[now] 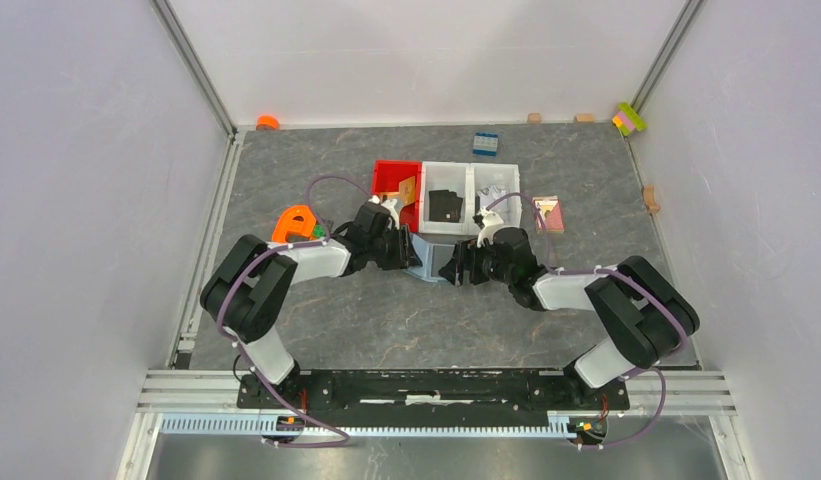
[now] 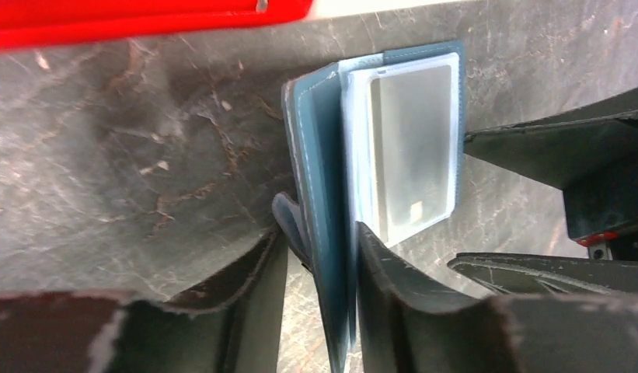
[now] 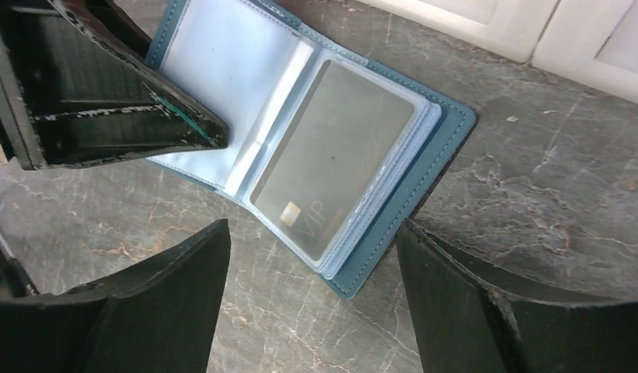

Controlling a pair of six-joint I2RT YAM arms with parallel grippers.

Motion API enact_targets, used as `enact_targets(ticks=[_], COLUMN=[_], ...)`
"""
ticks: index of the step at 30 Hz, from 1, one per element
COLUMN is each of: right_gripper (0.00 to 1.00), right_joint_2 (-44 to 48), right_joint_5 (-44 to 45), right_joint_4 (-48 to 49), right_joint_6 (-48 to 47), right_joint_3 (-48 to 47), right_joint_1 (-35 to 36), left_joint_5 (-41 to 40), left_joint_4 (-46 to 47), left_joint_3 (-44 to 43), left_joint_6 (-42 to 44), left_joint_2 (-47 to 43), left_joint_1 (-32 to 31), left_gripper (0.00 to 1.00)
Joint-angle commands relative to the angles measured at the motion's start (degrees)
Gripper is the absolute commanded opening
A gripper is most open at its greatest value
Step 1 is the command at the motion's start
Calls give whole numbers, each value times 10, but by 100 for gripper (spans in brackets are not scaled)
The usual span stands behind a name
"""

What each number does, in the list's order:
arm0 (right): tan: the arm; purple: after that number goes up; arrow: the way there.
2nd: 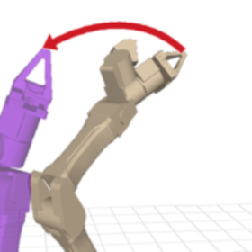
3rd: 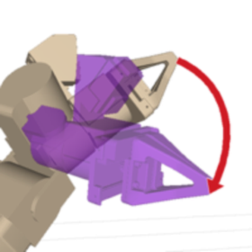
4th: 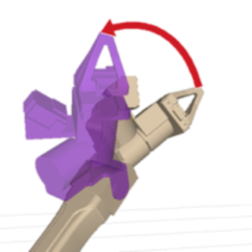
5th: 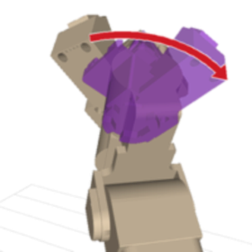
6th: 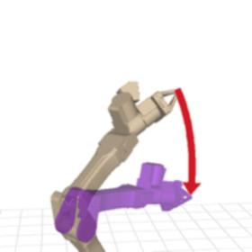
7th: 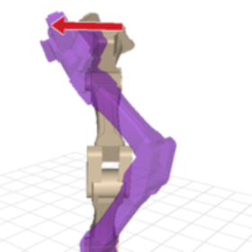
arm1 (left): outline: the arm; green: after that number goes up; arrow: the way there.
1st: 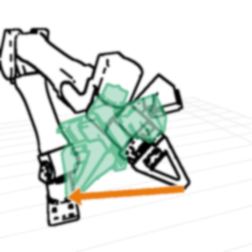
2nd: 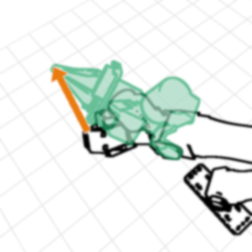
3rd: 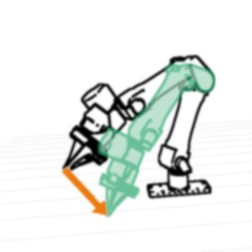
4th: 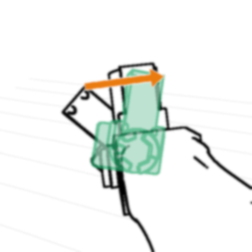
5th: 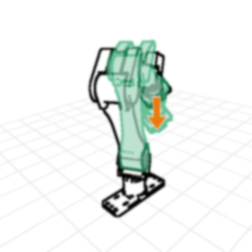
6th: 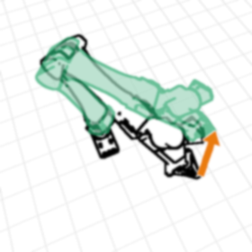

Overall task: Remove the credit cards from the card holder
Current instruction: Remove the credit card from the card holder.

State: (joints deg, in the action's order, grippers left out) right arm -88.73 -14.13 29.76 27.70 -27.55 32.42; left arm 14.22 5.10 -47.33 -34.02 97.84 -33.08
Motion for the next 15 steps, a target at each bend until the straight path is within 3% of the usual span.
enact_targets(ticks=[1,9,15], right_gripper=[82,83,84], right_joint_2=[-2,47,124], right_joint_5=[-40,8,61], right_joint_4=[4,-24,-34], right_joint_6=[20,6,-17], right_joint_3=[-1,8,33], right_joint_1=[3,2,3], left_joint_5=[68,76,106], left_joint_4=[26,49,119], left_joint_3=[7,27,77], left_joint_6=[3,-3,-22], left_joint_2=[6,-30,-110], left_joint_1=[-2,-2,-2], left_gripper=[34,3,2])
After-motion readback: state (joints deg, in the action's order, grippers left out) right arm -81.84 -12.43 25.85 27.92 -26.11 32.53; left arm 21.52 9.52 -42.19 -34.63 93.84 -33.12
